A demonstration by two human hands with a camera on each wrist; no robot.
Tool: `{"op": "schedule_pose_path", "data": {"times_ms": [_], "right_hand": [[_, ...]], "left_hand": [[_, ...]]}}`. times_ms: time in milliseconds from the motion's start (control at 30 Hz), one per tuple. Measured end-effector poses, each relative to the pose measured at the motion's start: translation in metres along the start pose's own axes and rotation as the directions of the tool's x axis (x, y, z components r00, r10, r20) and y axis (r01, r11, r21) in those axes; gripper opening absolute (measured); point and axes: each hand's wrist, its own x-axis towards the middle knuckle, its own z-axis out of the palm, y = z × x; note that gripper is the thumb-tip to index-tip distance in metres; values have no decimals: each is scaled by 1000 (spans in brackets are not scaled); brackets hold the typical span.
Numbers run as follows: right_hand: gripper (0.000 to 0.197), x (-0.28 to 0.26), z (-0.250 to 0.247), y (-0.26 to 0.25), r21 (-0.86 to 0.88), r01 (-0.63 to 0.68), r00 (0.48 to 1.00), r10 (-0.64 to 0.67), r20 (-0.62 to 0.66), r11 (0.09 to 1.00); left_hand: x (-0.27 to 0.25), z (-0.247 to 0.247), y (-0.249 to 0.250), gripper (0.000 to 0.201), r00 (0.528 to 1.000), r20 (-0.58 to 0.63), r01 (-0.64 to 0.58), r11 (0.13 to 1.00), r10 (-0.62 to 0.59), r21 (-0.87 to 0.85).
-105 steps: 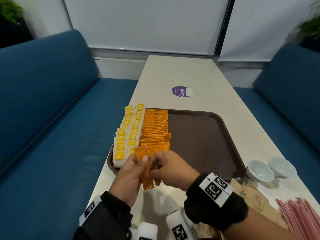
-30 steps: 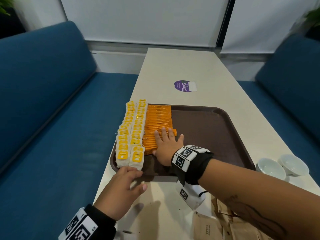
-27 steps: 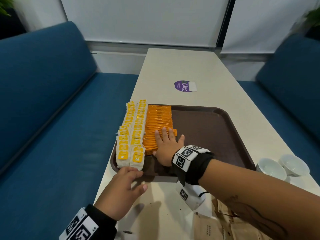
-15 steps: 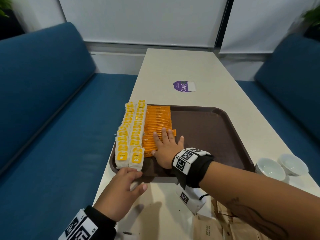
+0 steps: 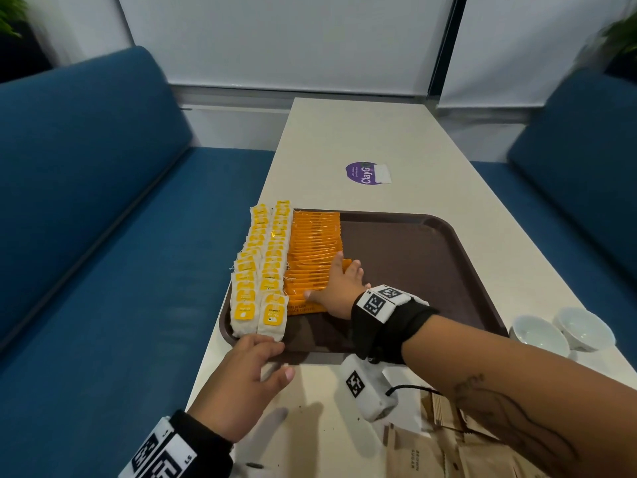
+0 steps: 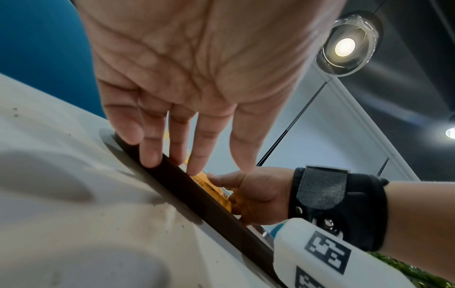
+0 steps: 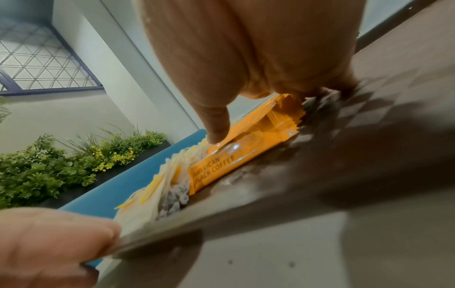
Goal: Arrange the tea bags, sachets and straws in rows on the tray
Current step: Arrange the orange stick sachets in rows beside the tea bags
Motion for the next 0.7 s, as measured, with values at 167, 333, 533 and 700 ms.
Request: {"op": "schedule_pose_path", "data": {"times_ms": [167,333,533,700], "right_hand": [[94,1,-2,-1,103,21,1000,-22,15,995],[84,-1,-15,-2,186,-20,1000,23,-14,982],[63,-49,-77,8,287,148,988,-129,-84,947],[35,-129,-117,48,300,391,919,-350,-183,870]], "left_hand": [[0,0,2,43,1000,8,15,1000,-15,22],[-2,-2,7,44,999,28,26,999,-27,42],[-14,-8,24,42,997,77,3,995,-11,97],[-24,4,60,39,985,170,-48,989,24,140]]}}
